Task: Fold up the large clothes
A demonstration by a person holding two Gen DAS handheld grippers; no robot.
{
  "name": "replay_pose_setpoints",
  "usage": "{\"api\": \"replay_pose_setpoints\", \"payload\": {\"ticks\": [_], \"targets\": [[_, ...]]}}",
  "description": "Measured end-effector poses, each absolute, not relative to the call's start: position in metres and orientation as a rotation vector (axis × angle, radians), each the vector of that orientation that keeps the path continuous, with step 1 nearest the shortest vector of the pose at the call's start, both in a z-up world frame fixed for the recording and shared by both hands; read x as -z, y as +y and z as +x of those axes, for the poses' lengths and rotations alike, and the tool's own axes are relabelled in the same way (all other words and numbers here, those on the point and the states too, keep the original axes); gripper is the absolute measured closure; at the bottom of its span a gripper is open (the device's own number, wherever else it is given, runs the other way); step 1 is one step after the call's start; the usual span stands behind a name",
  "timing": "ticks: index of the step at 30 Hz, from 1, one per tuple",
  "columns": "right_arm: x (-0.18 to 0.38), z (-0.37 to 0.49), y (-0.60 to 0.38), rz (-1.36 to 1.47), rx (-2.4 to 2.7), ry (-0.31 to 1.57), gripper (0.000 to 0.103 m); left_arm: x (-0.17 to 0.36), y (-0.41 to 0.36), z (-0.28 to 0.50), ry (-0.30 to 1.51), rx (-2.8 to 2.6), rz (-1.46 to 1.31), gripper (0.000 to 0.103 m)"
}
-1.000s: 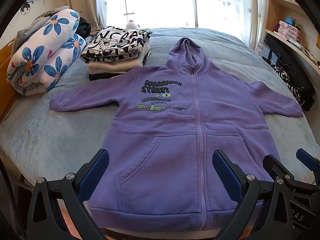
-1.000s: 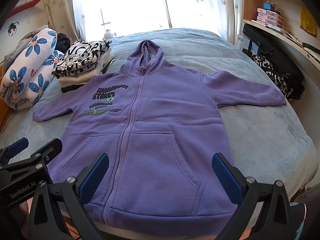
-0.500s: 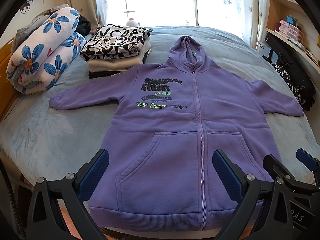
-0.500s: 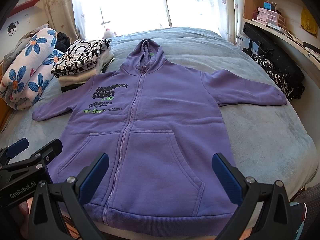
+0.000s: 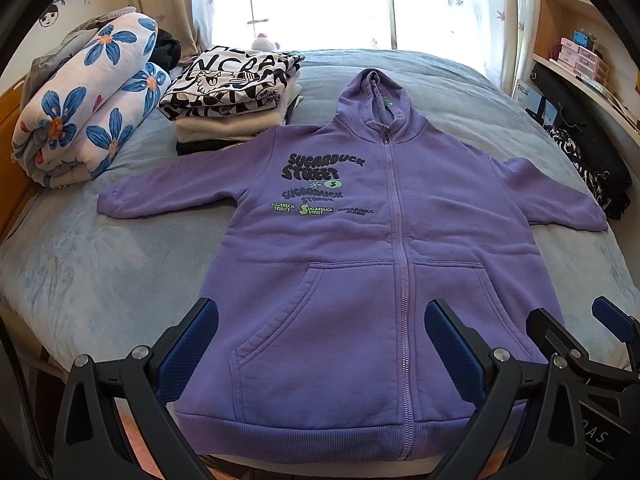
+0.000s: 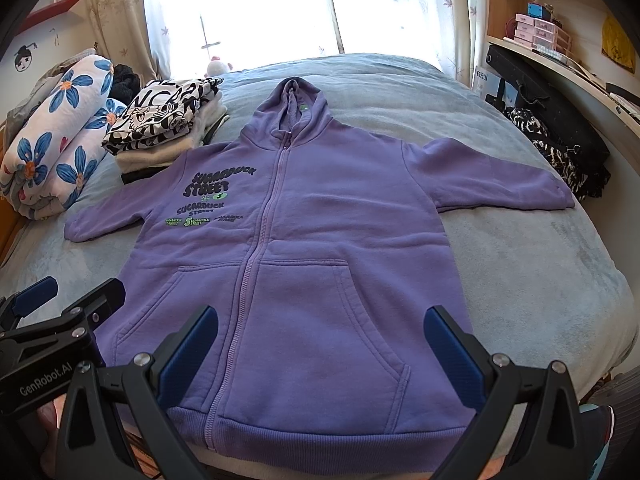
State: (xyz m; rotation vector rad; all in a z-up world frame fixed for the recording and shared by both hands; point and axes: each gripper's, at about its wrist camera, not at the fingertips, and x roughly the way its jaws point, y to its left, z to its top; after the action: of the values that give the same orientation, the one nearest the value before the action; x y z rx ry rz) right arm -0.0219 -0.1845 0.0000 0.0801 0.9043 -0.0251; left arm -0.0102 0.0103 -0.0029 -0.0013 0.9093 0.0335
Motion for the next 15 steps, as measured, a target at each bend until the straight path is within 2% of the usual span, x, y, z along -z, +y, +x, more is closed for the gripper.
{"api": "replay_pose_setpoints", "payload": {"ticks": [15], "targets": [[-0.0006,-0.0193,-0.1858,0.083,0.026,0.906,0.000,0.0033,0.0097,-0.0101,0.912,-0.033,0.000,0.001]]}}
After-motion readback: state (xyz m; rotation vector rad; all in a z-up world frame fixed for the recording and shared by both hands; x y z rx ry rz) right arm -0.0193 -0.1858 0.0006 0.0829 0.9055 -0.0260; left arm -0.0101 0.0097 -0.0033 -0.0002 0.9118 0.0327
